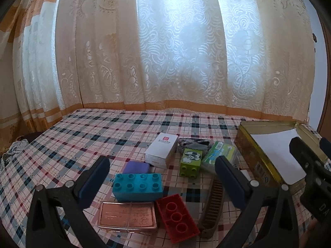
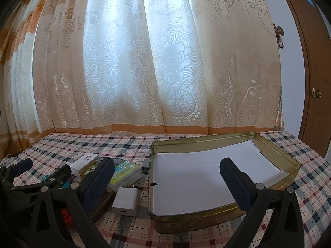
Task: Organize rigid objects
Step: 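Move both tools toward the objects beside the gold tin tray, then grasp the copper plaque with the left tool while the right tool grasps the brown comb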
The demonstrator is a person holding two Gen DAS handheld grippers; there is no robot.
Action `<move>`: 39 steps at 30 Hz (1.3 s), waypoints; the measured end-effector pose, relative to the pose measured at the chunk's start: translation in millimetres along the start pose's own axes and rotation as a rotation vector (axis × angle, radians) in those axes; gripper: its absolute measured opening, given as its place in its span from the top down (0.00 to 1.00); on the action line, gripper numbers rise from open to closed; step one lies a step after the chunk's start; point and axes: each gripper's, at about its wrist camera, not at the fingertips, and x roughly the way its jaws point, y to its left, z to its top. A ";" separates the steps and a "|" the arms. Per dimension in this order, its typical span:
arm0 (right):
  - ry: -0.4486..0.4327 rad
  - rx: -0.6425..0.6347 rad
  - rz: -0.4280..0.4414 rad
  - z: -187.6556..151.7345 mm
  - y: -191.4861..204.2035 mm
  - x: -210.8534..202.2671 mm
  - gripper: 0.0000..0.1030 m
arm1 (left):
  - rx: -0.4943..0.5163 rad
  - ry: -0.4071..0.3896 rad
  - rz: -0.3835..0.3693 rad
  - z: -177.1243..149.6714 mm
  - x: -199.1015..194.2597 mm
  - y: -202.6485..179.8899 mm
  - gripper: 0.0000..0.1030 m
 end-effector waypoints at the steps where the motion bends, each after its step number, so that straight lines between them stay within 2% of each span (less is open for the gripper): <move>1: 0.000 0.001 0.000 0.1 -0.4 0.0 0.00 | 0.001 0.000 -0.001 0.3 0.4 0.1 0.00; 8: 0.001 0.000 0.007 0.3 -1.0 -0.1 0.00 | -0.009 0.010 -0.004 -1.1 0.9 1.2 0.00; 14: 0.018 -0.030 0.039 -0.5 5.6 0.4 0.00 | -0.023 0.080 0.014 -6.3 4.9 13.0 0.00; 20: 0.072 -0.083 0.108 -3.4 18.7 4.8 0.01 | -0.076 0.159 0.025 -16.4 5.4 49.7 0.00; 23: 0.072 -0.114 0.129 -4.8 25.0 2.3 0.01 | -0.098 0.185 0.015 -22.2 2.3 67.2 0.00; 26: 0.074 -0.146 0.167 -6.7 32.4 -0.4 0.02 | -0.101 0.200 0.038 -26.5 -0.6 82.3 0.00; 30: 0.132 -0.195 0.255 -10.7 47.7 4.2 0.16 | -0.088 0.218 0.056 -30.9 -6.0 95.1 0.00; 32: 0.196 -0.199 0.312 -13.3 54.8 12.5 0.18 | -0.073 0.227 0.069 -32.8 -7.5 99.5 0.00; 36: 0.314 -0.183 0.372 -20.7 70.7 30.7 0.36 | -0.053 0.243 0.089 -35.4 -9.4 104.9 0.00; 39: 0.389 -0.173 0.368 -28.0 82.1 42.3 0.37 | -0.046 0.249 0.088 -37.4 -11.2 106.5 0.00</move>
